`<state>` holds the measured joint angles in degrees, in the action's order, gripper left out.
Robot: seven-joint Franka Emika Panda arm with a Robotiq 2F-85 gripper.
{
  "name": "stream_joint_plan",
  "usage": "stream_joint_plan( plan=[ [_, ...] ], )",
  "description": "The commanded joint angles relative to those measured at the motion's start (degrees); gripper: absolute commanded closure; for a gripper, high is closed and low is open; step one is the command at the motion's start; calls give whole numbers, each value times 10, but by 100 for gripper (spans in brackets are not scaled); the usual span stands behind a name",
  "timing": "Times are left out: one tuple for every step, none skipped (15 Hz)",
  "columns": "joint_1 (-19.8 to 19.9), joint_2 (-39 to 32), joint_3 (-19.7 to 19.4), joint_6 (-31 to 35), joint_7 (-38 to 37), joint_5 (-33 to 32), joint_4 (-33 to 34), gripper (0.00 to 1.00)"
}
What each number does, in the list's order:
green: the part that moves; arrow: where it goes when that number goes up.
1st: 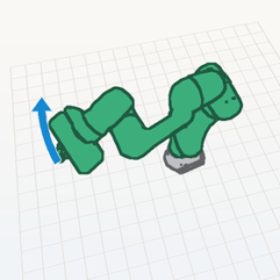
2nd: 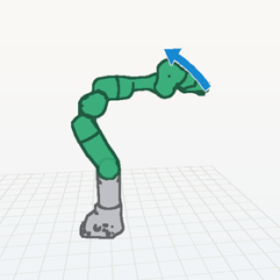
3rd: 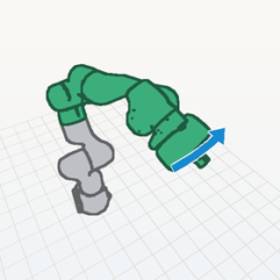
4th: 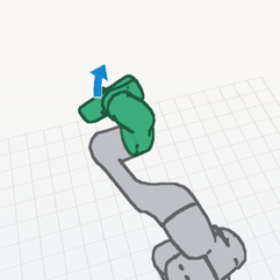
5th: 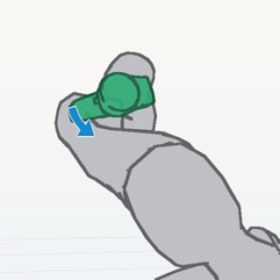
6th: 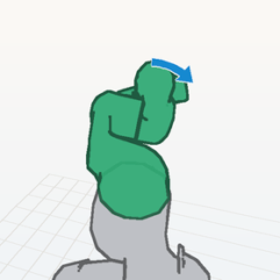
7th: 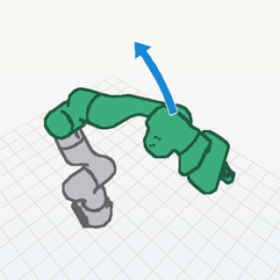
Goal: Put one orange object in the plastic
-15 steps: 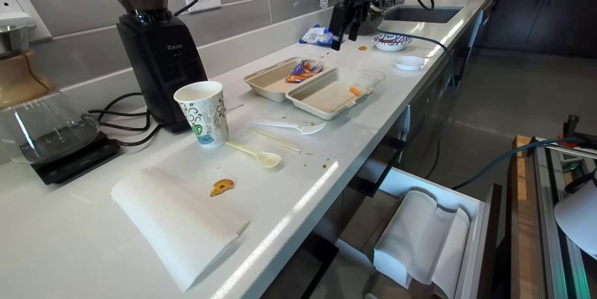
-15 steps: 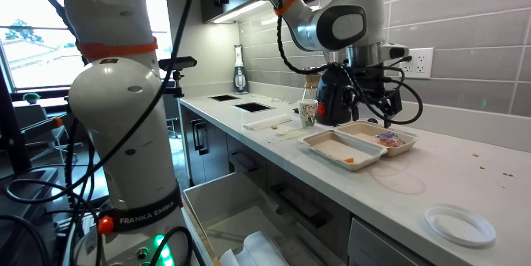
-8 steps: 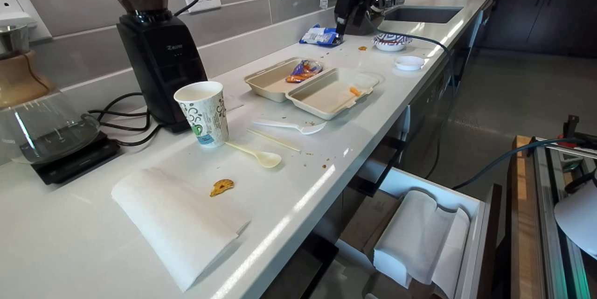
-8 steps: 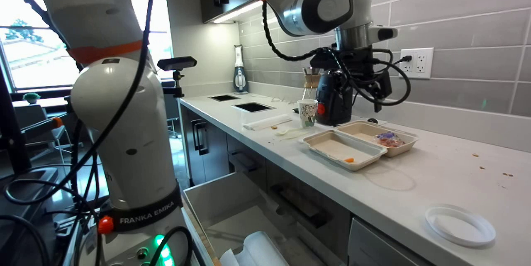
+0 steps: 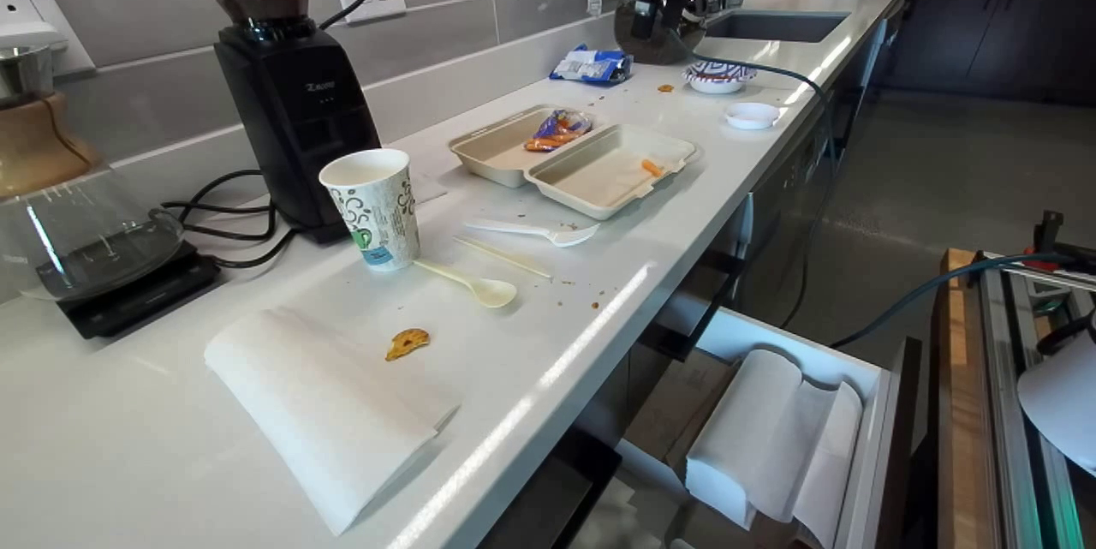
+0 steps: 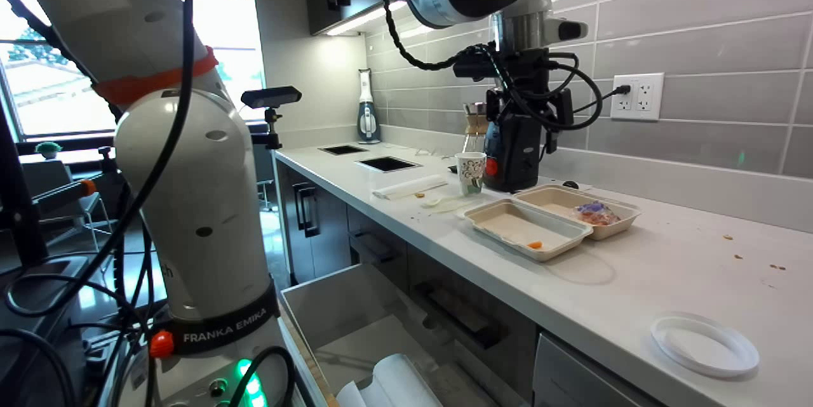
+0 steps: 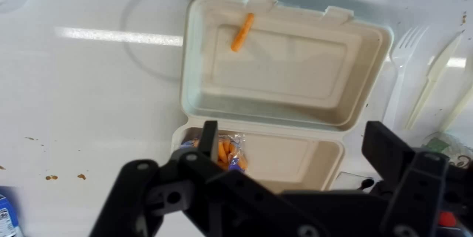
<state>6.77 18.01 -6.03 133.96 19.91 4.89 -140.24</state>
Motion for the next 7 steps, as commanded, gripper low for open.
stream_joint_plan(
  plan=[
    [-15, 5, -12, -7, -5, -6, 1, 0],
    [-17, 7, -12, -8, -5, -6, 1, 0],
    [-18, 7, -13, -8, -5, -6, 2, 0],
    [-18, 7, -14, -8, -5, -6, 2, 0],
    [-18, 6, -15, -8, -5, -5, 2, 0],
    [-18, 6, -15, -8, -5, -5, 2, 0],
    [-18, 6, -15, -8, -5, -5, 2, 0]
  ],
)
